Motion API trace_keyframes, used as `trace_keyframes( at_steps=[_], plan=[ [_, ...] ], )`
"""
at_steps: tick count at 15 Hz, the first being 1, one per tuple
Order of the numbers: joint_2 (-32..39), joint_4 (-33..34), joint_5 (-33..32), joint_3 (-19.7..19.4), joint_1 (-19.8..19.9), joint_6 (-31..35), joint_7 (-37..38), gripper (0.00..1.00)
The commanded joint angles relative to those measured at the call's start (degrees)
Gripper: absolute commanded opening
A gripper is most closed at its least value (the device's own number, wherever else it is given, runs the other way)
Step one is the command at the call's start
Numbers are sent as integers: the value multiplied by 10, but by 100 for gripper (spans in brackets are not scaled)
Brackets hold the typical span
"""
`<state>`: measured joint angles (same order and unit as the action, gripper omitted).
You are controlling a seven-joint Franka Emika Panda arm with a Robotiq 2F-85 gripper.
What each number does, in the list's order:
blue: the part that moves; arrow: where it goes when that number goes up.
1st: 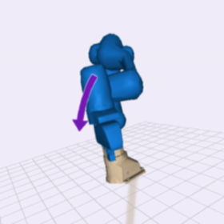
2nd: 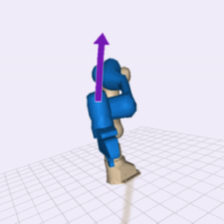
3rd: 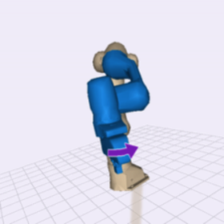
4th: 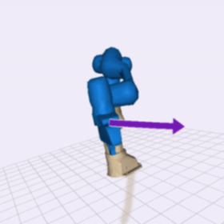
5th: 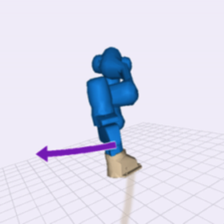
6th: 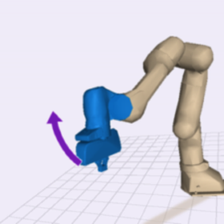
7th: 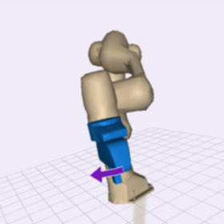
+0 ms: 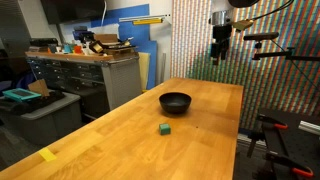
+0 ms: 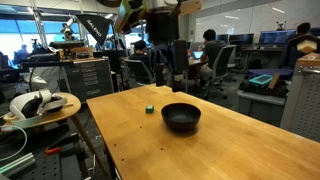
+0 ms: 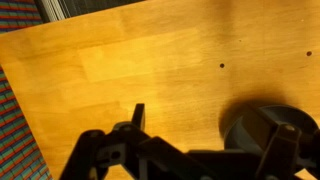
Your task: Put the green block in the black bowl
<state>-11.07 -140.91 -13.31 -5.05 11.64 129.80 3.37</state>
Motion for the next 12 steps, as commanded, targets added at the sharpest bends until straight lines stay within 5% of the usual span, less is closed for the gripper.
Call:
trace_keyframes(
  at_steps=[1, 12],
  plan=[
    [0, 2, -2, -8, -8, -1, 1, 100],
    [-1, 6, -2, -8, -8, -1, 1, 100]
  ],
)
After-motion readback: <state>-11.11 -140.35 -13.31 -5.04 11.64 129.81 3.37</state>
